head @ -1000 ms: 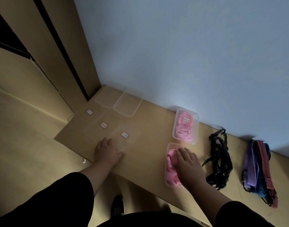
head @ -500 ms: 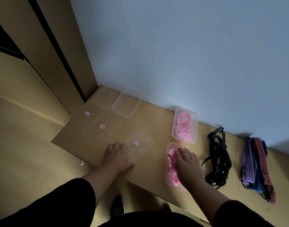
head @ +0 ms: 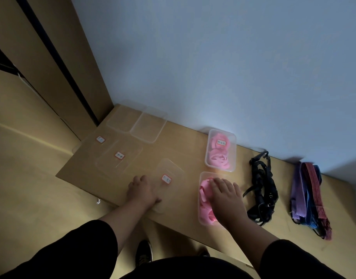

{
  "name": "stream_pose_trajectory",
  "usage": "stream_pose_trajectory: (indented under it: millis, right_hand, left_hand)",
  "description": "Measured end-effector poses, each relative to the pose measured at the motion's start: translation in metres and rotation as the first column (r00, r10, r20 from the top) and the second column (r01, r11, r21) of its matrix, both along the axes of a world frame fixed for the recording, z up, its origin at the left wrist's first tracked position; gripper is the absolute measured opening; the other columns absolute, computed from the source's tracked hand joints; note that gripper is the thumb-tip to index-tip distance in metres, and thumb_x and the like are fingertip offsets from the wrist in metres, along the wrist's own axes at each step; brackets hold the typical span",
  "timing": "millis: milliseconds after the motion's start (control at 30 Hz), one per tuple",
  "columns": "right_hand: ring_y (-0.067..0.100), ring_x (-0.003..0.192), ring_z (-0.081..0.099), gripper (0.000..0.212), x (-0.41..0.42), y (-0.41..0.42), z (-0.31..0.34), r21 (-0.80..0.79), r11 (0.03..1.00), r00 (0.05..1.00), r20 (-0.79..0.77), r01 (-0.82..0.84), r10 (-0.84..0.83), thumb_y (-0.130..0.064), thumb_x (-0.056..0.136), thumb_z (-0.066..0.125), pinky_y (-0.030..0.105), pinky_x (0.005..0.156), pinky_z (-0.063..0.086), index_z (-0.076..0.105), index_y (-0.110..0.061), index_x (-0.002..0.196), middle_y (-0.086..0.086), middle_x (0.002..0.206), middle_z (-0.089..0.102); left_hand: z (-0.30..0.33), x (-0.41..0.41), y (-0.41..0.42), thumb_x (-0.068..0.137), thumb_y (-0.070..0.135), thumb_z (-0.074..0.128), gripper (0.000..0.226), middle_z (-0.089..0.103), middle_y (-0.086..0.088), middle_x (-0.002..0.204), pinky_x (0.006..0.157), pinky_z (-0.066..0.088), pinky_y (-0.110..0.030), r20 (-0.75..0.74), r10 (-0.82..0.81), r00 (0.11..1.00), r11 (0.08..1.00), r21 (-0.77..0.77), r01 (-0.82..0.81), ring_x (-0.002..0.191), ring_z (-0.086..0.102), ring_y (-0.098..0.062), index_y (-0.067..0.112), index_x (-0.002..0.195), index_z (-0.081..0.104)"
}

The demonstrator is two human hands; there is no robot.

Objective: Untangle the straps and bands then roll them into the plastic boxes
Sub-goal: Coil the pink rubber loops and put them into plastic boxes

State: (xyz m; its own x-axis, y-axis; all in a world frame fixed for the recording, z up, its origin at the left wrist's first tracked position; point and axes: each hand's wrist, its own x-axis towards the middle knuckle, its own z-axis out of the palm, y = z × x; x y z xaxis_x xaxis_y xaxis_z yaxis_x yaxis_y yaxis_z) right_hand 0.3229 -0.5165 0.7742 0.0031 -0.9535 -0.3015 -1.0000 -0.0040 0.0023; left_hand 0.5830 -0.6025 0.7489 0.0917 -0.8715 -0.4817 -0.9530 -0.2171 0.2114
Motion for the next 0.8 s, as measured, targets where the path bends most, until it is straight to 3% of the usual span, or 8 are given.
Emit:
stream_pose_trajectory:
  millis: [133, 200, 300, 433, 567, 667, 733, 800]
  right_hand:
    - [0.033, 0.134, 0.046, 0.110, -0.004, 0.000, -0.004, -0.048, 0.999, 1.000, -0.023, 0.000, -0.001, -0.054, 0.056, 0.089, 0.053, 0.114, 0.032, 0.044, -0.018, 0.150, 0.007, 0.147, 0.049]
    - [0.033, 0.109, 0.060, 0.112, -0.008, -0.001, -0.004, -0.073, 0.997, 0.999, -0.034, 0.005, -0.007, -0.058, 0.038, 0.092, 0.048, 0.094, 0.047, 0.058, -0.017, 0.137, 0.009, 0.124, 0.062]
    - [0.027, 0.083, 0.059, 0.113, -0.012, -0.003, 0.002, -0.111, 0.994, 0.999, -0.046, 0.000, -0.005, -0.063, 0.024, 0.091, 0.040, 0.073, 0.050, 0.066, -0.017, 0.125, 0.006, 0.100, 0.061]
    - [0.026, 0.087, 0.061, 0.062, -0.007, -0.006, 0.014, -0.108, 0.994, 1.000, 0.024, 0.012, -0.010, -0.051, 0.084, 0.066, 0.035, 0.072, 0.044, 0.058, -0.022, 0.137, 0.004, 0.101, 0.064]
    - [0.020, 0.091, 0.057, 0.033, -0.010, -0.011, 0.028, 0.017, 0.997, 0.974, 0.213, 0.080, -0.082, -0.025, 0.096, 0.052, 0.028, 0.073, 0.041, 0.059, -0.018, 0.128, 0.002, 0.106, 0.060]
    - [0.016, 0.084, 0.058, 0.028, -0.018, -0.007, 0.028, 0.025, 0.987, 0.924, 0.347, 0.161, -0.159, -0.032, 0.098, 0.052, 0.025, 0.071, 0.045, 0.065, -0.022, 0.121, -0.001, 0.098, 0.062]
    - [0.015, 0.079, 0.064, 0.027, -0.020, -0.004, 0.027, 0.074, 0.962, 0.823, 0.505, 0.262, -0.262, -0.037, 0.101, 0.052, 0.024, 0.068, 0.051, 0.069, -0.020, 0.114, -0.001, 0.095, 0.066]
    - [0.012, 0.076, 0.067, 0.021, -0.024, -0.001, 0.027, 0.199, 0.907, 0.632, 0.662, 0.371, -0.403, -0.035, 0.100, 0.057, 0.025, 0.067, 0.057, 0.073, -0.022, 0.100, -0.003, 0.089, 0.070]
  left_hand:
    - [-0.001, 0.002, -0.001, 0.083, 0.025, 0.077, 0.032, 0.063, -0.004, 0.095, 0.072, 0.049, -0.032, -0.424, 0.132, 0.896, 0.991, 0.066, -0.115, 0.078, 0.064, -0.017, 0.017, 0.091, 0.046]
    - [0.005, -0.003, -0.002, 0.086, 0.017, 0.073, 0.026, 0.066, -0.005, 0.085, 0.062, 0.051, -0.031, -0.562, 0.208, 0.800, 0.978, 0.115, -0.173, 0.065, 0.065, -0.015, 0.016, 0.087, 0.047]
    - [0.025, -0.014, 0.000, 0.090, 0.010, 0.068, 0.019, 0.070, -0.012, 0.091, 0.053, 0.050, -0.030, -0.740, 0.348, 0.576, 0.930, 0.196, -0.310, 0.063, 0.064, -0.016, 0.013, 0.095, 0.050]
    - [0.052, -0.041, 0.015, 0.092, 0.002, 0.064, 0.021, 0.068, -0.011, 0.083, 0.043, 0.044, -0.023, -0.839, 0.402, 0.366, 0.912, 0.331, -0.243, 0.056, 0.059, -0.014, 0.011, 0.099, 0.047]
    - [0.054, -0.071, 0.036, 0.090, -0.001, 0.065, 0.022, 0.066, -0.011, 0.079, 0.039, 0.044, -0.023, -0.820, 0.464, 0.335, 0.885, 0.440, -0.150, 0.052, 0.058, -0.014, 0.009, 0.101, 0.048]
    - [0.050, -0.082, 0.045, 0.091, 0.000, 0.065, 0.019, 0.065, -0.012, 0.082, 0.042, 0.046, -0.024, -0.801, 0.510, 0.315, 0.860, 0.484, -0.162, 0.052, 0.060, -0.014, 0.008, 0.099, 0.050]
    - [0.047, -0.087, 0.050, 0.091, 0.000, 0.065, 0.017, 0.064, -0.014, 0.085, 0.043, 0.047, -0.025, -0.794, 0.510, 0.330, 0.859, 0.488, -0.154, 0.053, 0.060, -0.014, 0.009, 0.097, 0.051]
    - [0.046, -0.092, 0.054, 0.091, 0.003, 0.066, 0.017, 0.065, -0.014, 0.086, 0.045, 0.048, -0.025, -0.788, 0.509, 0.346, 0.859, 0.492, -0.142, 0.055, 0.062, -0.016, 0.009, 0.097, 0.052]
